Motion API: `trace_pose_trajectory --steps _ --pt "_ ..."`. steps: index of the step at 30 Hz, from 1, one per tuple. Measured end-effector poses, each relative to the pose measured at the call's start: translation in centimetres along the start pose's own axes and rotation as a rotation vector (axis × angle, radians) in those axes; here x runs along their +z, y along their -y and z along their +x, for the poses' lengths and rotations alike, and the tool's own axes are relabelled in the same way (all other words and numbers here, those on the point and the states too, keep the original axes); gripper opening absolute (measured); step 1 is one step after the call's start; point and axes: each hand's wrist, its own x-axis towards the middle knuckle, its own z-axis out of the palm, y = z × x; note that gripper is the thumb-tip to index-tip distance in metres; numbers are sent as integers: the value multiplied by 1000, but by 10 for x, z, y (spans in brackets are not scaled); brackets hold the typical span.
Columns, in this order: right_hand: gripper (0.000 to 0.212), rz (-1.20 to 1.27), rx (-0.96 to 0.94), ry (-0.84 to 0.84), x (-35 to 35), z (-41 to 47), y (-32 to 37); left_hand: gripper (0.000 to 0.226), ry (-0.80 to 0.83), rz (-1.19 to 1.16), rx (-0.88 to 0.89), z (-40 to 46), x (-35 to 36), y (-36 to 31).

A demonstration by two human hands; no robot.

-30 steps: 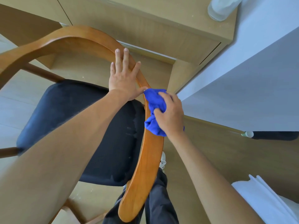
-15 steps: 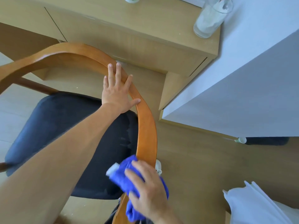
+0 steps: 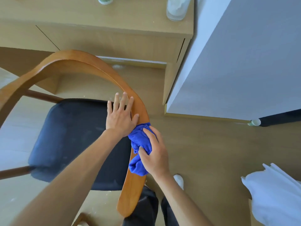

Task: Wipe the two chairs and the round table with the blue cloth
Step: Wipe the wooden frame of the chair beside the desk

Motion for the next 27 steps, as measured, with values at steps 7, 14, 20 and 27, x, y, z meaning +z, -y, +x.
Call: trace_pose_trajectory --steps 7,14,20,27 --pt "55 296 189 -52 3 -73 -15 71 95 -162 43 -32 16 -26" --pt "62 440 294 -38 27 -166 -13 67 57 -165 10 -36 35 -38" --pt "61 764 578 -133 42 -162 -22 66 30 -155 11 -36 43 -38" --pt "40 768 563 -144 5 -13 -37 68 28 -142 12 -38 43 -41"
